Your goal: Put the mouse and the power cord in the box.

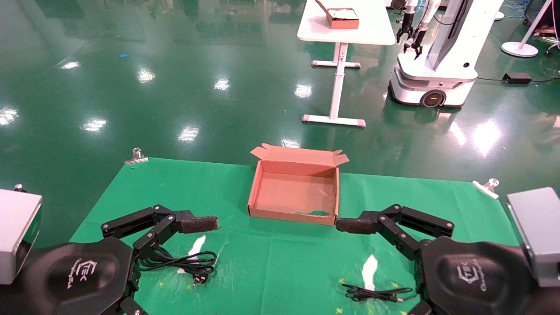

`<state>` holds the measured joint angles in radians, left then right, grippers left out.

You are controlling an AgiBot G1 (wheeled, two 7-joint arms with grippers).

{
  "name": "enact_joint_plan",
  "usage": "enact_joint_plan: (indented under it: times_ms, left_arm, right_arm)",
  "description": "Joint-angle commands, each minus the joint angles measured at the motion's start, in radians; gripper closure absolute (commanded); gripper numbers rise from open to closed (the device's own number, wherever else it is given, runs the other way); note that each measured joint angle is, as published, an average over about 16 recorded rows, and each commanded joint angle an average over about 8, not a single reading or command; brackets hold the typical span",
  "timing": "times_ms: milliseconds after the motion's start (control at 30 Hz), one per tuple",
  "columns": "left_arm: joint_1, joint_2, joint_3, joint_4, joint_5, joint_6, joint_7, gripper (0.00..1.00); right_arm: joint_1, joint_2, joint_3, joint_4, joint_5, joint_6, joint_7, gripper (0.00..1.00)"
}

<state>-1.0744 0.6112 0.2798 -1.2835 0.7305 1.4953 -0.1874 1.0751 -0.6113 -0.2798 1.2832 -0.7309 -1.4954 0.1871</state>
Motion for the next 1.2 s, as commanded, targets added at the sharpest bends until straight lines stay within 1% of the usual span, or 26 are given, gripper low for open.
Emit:
enact_joint_plan:
  times_ms: [33,633,767,833,933,1067,1200]
  left_arm:
    - [0.0,0.0,0.0,0.0,0.0,0.0,0.0,0.0]
    - [0.0,0.0,0.0,0.0,0.0,0.0,0.0,0.0]
    - [-0.012,-0.005,0.011,-0.003,0.033,0.013,0.013,0.0]
    - [-0.034,-0.007,0.029,0.001,0.078,0.031,0.028,0.0]
    - [-0.09,-0.004,0.077,0.022,0.187,0.062,0.067,0.0]
    - [-0.194,0.022,0.175,0.098,0.376,0.084,0.153,0.0]
    - [-0.31,0.085,0.283,0.23,0.581,0.074,0.271,0.0]
  right_arm:
    - [0.0,0.0,0.0,0.0,0.0,0.0,0.0,0.0]
    - [0.0,0.0,0.0,0.0,-0.001,0.0,0.0,0.0]
    - [0.001,0.004,-0.009,-0.01,-0.022,-0.008,-0.008,0.0]
    - [0.008,0.007,-0.019,-0.024,-0.048,-0.02,-0.018,0.0]
    - [0.032,0.013,-0.049,-0.061,-0.115,-0.049,-0.046,0.0]
    - [0.11,0.018,-0.126,-0.114,-0.271,-0.08,-0.113,0.0]
    - [0.21,-0.005,-0.219,-0.2,-0.454,-0.077,-0.193,0.0]
